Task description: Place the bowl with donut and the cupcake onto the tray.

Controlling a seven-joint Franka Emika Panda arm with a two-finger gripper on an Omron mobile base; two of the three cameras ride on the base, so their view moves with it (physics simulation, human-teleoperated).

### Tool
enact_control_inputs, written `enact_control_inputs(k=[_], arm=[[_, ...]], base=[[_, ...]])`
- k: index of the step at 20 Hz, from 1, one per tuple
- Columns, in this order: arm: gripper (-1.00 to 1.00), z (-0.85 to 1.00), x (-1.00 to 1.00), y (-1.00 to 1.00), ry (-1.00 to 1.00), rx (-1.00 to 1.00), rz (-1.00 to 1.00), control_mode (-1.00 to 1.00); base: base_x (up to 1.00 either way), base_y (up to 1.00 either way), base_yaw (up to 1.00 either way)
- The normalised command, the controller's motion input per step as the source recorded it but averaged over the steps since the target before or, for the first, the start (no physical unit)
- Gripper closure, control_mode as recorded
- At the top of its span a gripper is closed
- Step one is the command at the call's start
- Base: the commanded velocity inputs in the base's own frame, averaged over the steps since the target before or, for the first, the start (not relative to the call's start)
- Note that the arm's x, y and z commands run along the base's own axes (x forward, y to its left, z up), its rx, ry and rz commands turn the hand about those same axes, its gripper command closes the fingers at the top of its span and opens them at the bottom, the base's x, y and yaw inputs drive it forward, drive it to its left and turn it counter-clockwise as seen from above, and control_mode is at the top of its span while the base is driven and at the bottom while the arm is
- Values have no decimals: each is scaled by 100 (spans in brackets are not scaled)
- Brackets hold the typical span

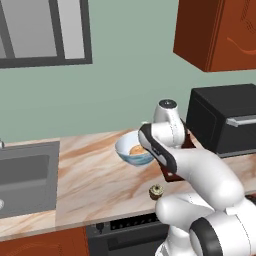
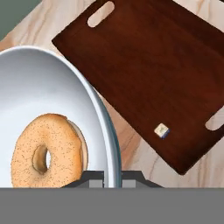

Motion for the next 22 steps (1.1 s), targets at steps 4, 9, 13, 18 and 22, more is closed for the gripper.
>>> enact_control_inputs(k=[4,9,13,18,22], arm=[[100,29,0,-7,0,2,-34,-100],[100,10,0,-21,0,0,-34,-100],[100,9,0,-36,0,2,-28,-100],[100,5,0,-40,-1,6,-28,-100],[100,0,0,-35,-7,1,-24,-100]], base=[[0,0,0],[0,0,0],[0,0,0],[0,0,0],[0,0,0]])
